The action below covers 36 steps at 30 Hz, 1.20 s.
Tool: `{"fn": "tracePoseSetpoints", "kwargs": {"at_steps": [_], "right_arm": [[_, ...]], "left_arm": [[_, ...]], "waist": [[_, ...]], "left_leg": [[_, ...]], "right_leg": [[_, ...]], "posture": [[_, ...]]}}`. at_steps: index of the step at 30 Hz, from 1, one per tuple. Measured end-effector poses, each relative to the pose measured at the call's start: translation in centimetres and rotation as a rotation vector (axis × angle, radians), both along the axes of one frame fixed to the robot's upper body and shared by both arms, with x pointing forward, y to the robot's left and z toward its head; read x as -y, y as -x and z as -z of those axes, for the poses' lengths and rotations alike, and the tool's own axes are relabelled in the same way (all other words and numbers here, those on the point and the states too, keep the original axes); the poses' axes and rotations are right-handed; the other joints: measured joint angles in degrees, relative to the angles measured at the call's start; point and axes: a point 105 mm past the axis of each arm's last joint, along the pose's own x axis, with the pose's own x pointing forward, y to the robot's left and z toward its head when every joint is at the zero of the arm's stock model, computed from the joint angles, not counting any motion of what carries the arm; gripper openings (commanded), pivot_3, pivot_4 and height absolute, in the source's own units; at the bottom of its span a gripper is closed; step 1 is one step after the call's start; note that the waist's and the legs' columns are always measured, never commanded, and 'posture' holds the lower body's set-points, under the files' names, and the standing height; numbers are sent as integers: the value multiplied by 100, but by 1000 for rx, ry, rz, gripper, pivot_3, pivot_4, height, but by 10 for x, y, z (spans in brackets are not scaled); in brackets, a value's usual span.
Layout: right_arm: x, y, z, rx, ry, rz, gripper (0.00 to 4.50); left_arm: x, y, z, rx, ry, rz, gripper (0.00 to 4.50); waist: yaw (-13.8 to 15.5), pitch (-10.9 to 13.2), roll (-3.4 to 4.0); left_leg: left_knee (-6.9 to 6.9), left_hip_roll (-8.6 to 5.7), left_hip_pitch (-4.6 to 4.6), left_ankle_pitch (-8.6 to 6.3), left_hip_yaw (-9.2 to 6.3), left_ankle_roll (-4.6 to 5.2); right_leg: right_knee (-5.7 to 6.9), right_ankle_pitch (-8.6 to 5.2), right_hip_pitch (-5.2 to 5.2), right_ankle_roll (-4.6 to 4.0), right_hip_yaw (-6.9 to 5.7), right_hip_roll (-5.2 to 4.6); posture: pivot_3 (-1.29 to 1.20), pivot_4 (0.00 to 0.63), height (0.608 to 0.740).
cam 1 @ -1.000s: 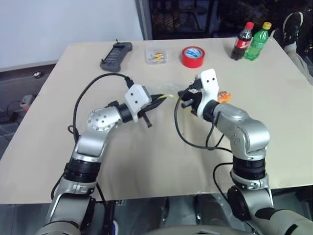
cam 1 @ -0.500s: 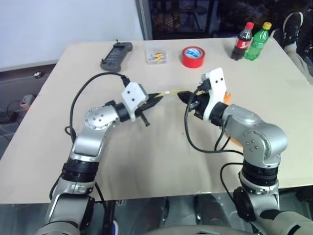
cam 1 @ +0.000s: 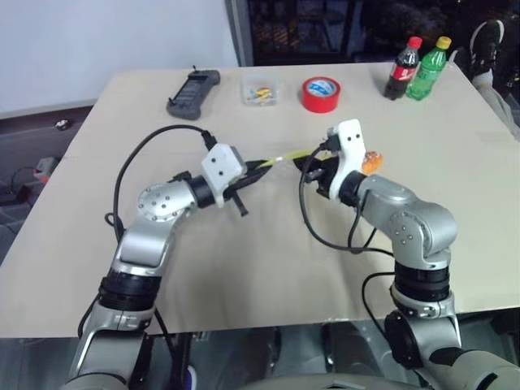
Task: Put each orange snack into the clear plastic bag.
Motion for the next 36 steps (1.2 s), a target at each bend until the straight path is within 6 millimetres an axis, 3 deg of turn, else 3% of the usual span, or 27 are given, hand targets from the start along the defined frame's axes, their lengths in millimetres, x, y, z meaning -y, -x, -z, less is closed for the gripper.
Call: {"fn": "tracePoseSetpoints", "kwargs": {"at_steps": [5, 10, 21, 28, 31, 36], "right_arm": [[-3, 18, -12, 37, -15, -108, 75], [-1, 19, -13, 29, -31, -101, 75], [5, 6, -5, -4, -22, -12, 75], [6, -12, 13, -86, -24, 95, 75], [13, -26, 31, -129, 24, 198, 75], [38, -42, 35, -45, 137, 352, 75]], "left_arm": [[-1, 0, 0, 1, -1, -2, 0], [-1, 0, 0, 0, -1, -2, 0], [0, 3, 1, 1, -7, 4, 0], [5, 12, 13, -17, -47, 52, 0], [5, 13, 17, -24, -53, 60, 0], [3, 15, 18, -19, -67, 66, 0]], "waist": [[5, 0, 0], [2, 0, 0], [0, 0, 0], [-3, 0, 0], [2, 1, 1], [10, 2, 2]], "left_leg": [[0, 0, 0, -1, -1, 3], [0, 1, 0, -2, 0, 3], [0, 1, 0, -1, 1, 2], [-1, 1, 1, -1, 2, 2], [-1, 1, 1, -1, 3, 1], [-2, 0, 1, -1, 5, 1]], "right_leg": [[-2, 0, 0, 0, -1, 0], [-1, 0, 0, 0, -1, 0], [-1, 0, 0, 0, 1, 0], [0, 0, 0, 0, 2, 1], [0, 0, 0, 0, 2, 1], [-2, 0, 0, 0, 3, 0]], "posture": [[0, 150, 740], [0, 150, 740], [0, 150, 740], [0, 150, 740], [0, 150, 740], [0, 150, 740]]}}
